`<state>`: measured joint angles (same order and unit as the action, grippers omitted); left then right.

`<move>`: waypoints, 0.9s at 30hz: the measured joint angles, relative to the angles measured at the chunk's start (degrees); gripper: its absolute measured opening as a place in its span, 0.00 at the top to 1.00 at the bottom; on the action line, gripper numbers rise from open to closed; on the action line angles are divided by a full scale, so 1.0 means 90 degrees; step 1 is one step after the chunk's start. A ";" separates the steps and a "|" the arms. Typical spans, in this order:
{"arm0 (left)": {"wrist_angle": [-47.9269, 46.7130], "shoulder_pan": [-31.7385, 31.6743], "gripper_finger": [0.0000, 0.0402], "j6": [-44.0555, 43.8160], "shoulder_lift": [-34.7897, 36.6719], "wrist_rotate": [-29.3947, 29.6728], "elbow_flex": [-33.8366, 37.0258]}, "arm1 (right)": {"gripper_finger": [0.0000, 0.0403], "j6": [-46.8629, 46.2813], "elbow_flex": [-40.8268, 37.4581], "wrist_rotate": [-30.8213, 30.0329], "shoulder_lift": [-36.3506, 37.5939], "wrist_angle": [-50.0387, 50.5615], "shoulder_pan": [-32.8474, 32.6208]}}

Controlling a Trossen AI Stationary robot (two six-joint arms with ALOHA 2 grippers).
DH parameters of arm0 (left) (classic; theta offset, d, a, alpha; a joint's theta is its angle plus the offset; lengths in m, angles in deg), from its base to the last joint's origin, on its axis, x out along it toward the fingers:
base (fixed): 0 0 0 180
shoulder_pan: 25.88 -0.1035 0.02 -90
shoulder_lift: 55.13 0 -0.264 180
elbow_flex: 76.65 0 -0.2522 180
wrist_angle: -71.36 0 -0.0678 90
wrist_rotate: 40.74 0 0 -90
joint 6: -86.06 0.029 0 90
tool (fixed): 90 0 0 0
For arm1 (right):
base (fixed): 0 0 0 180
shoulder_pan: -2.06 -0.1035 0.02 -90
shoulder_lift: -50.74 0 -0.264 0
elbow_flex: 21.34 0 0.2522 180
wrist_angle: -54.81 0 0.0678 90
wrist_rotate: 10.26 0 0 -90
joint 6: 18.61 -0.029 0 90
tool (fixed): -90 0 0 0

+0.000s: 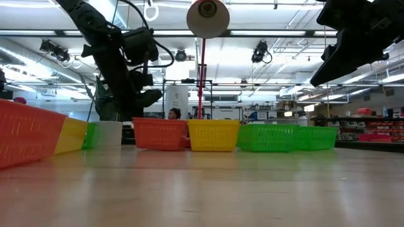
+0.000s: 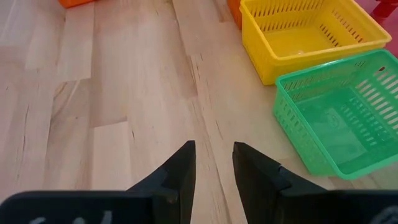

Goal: Stack baskets by color
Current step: Adjust the stacked bins, then stack the right green bin on top of the middle green bin

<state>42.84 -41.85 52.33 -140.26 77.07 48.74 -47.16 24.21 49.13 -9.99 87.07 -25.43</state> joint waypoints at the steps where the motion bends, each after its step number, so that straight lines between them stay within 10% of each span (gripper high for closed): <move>1: -0.0042 0.0000 0.98 0.0012 0.0000 -0.0001 0.0000 | 0.72 0.0000 0.0000 0.0000 0.0000 0.0000 0.0000; 17: -0.1393 0.1062 0.98 -0.0232 0.1462 0.0358 -0.0010 | 0.72 -0.0400 0.0203 -0.0280 0.0206 0.1514 0.0443; 27: 0.0331 0.3417 0.98 -0.0852 0.1071 0.1381 -0.0010 | 0.72 -0.0094 0.0512 -0.0093 0.0010 0.2047 0.3182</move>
<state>45.82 -11.09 44.66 -130.61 89.50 48.66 -48.01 28.83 48.29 -9.91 105.49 3.21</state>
